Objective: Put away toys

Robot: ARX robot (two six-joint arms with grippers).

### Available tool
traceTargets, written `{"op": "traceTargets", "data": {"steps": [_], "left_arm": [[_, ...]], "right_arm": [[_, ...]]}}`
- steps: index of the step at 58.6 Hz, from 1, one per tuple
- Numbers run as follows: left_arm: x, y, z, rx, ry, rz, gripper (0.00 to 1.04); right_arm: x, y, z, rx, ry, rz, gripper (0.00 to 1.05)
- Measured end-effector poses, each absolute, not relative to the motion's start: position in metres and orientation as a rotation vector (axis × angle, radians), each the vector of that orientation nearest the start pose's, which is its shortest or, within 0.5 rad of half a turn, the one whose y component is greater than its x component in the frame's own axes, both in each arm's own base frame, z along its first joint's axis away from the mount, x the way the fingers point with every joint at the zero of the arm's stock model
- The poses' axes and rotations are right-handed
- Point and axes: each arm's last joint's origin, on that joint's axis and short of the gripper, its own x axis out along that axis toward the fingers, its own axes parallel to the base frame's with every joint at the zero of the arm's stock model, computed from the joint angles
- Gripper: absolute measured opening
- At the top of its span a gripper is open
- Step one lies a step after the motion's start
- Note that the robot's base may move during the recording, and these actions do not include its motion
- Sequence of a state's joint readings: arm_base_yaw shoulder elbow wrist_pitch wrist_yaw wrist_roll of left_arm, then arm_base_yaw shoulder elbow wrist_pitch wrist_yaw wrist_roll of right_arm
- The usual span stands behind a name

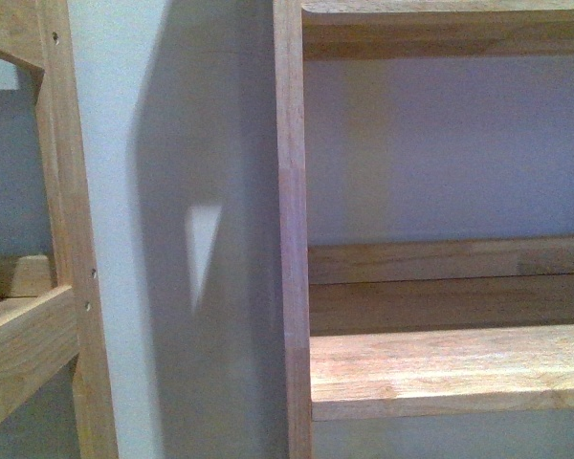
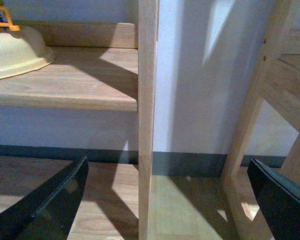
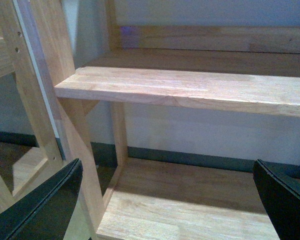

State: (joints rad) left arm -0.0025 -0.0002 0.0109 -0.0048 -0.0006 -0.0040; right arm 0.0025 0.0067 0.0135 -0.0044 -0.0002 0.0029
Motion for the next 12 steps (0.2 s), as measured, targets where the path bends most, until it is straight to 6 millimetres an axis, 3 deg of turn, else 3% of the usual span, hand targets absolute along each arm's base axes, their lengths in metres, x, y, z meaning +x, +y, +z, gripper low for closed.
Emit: {"op": "traceTargets", "data": {"steps": [12], "left_arm": [[0.0970,-0.0002,0.1668,-0.004,-0.007,-0.002,0.99]], "right_arm": [[0.0973,0.0002,0.1672,0.003,-0.002,0.003,1.04]]}}
